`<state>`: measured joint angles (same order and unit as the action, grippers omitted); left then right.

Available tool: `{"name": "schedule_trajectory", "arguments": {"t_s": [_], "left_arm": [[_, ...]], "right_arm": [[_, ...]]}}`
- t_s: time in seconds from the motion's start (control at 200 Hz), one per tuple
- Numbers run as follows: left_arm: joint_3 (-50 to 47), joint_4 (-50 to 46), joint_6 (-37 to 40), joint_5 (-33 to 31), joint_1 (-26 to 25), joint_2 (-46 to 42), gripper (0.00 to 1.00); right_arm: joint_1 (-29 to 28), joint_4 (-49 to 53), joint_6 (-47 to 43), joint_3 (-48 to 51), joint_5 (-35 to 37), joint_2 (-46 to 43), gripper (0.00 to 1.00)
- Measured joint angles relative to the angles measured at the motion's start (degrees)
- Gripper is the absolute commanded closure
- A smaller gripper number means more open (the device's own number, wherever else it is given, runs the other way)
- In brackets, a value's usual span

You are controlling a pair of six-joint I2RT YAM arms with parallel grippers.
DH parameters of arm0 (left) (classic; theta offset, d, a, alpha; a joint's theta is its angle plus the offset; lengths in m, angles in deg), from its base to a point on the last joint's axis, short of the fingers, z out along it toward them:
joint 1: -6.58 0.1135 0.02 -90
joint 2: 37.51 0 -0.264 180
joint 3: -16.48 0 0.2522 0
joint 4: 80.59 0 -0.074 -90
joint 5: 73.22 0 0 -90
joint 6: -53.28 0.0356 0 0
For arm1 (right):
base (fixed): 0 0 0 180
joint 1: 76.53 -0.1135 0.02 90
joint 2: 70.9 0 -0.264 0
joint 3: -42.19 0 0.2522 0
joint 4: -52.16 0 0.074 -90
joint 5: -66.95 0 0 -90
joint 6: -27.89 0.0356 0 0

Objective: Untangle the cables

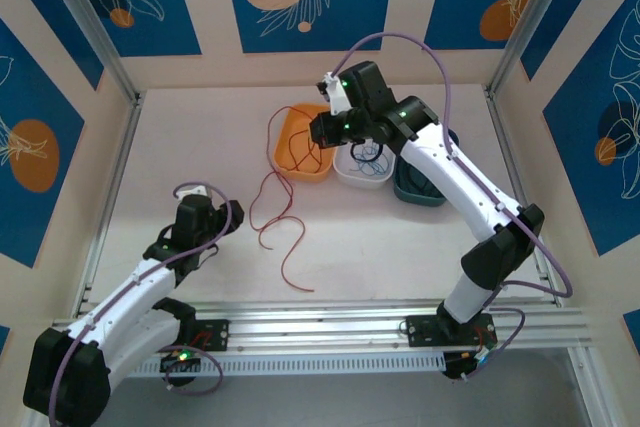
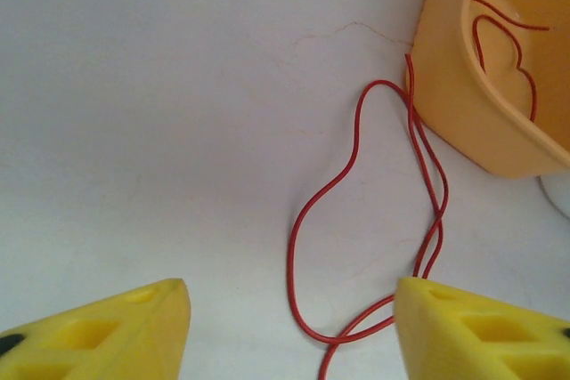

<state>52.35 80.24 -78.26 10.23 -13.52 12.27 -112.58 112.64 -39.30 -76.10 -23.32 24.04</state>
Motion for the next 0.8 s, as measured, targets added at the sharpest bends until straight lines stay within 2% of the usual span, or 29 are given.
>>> {"name": "schedule_trajectory", "arguments": {"t_s": [0.29,0.8], "left_arm": [[0.00,-0.13,-0.42,-0.02,0.00,0.00,0.00],[0.00,-3.41,-0.35,-1.49,0.00,-0.02,0.00]], "right_arm": [[3.89,0.09,3.28,-0.74,-1.70,2.75,0.96],[6.10,2.80,5.97,-11.67,1.81,18.08,0.99]]}}
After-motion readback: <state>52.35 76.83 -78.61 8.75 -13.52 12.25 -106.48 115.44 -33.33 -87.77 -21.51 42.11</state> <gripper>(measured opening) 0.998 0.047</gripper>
